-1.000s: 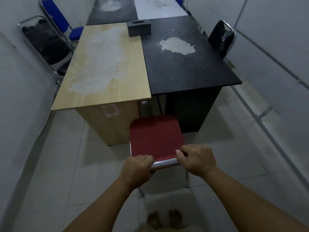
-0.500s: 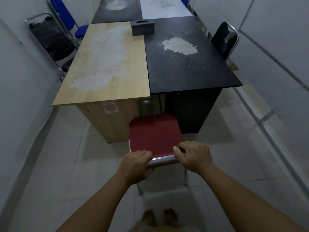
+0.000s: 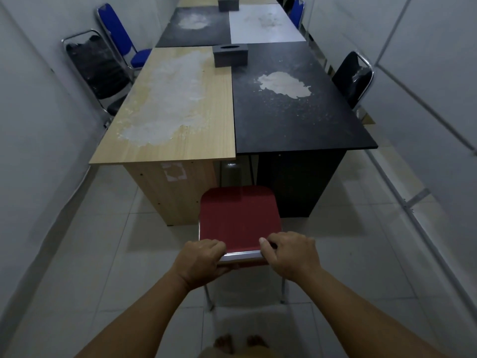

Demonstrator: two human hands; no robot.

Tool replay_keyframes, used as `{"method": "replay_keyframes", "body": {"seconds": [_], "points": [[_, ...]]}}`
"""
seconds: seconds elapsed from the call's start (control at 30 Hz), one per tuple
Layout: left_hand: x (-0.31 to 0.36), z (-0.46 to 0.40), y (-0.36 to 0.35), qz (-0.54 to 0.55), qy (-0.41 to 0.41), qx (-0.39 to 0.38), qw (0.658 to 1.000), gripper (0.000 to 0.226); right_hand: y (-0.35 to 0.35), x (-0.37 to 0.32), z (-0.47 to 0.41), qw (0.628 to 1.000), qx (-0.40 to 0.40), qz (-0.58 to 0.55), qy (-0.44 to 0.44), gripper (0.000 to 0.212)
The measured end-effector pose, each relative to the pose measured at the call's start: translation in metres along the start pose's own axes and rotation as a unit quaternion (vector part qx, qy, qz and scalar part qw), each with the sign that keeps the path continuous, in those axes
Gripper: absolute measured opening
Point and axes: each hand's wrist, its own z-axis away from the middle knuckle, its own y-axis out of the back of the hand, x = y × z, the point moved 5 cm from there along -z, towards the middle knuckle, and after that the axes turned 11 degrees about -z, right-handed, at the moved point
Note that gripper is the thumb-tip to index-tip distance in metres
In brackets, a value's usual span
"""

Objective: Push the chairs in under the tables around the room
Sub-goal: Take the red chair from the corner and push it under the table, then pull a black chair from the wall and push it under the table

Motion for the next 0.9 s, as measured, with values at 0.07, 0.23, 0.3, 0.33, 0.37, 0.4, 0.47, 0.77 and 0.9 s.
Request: {"method": "replay_keyframes", "body": {"seconds": [0.07,0.23,0.3,0.33,0.37,0.4,0.47,0.77,0.9], "points": [[-0.001,0.0,0.001,0.004,0.005,-0.014,1.0,0.053,0.0,0.001,-0.001,1.0,-0.003,-0.006,-0.007,0.045],[-0.005,-0.004,0.006,0.133,0.112,-0.138,0.975,0.064,-0.002,0.005,-0.011,0.993,-0.108,-0.004,-0.057,0.048],[-0.012,-0.003,0.004,0.268,0.214,-0.191,0.92,0.076,-0.009,0.006,-0.023,0.977,-0.192,-0.032,-0.09,0.05],[-0.014,-0.005,0.003,0.304,0.253,-0.203,0.896,0.075,-0.013,0.006,-0.03,0.972,-0.215,-0.037,-0.087,0.055],[-0.017,-0.006,0.003,0.311,0.279,-0.209,0.884,0.072,-0.017,0.005,-0.036,0.972,-0.221,-0.03,-0.075,0.062],[-0.02,-0.007,0.004,0.289,0.298,-0.213,0.884,0.07,-0.019,0.002,-0.043,0.975,-0.213,-0.018,-0.056,0.069],[-0.031,-0.006,0.011,0.183,0.313,-0.19,0.912,0.072,-0.021,-0.01,-0.056,0.982,-0.188,0.0,-0.013,0.077],[-0.082,0.016,0.06,-0.054,0.367,-0.103,0.923,0.074,-0.031,-0.109,-0.104,0.977,-0.147,-0.006,0.157,0.077],[-0.113,0.046,0.084,-0.098,0.411,-0.088,0.902,0.072,-0.041,-0.15,-0.123,0.969,-0.148,-0.017,0.196,0.085]]}}
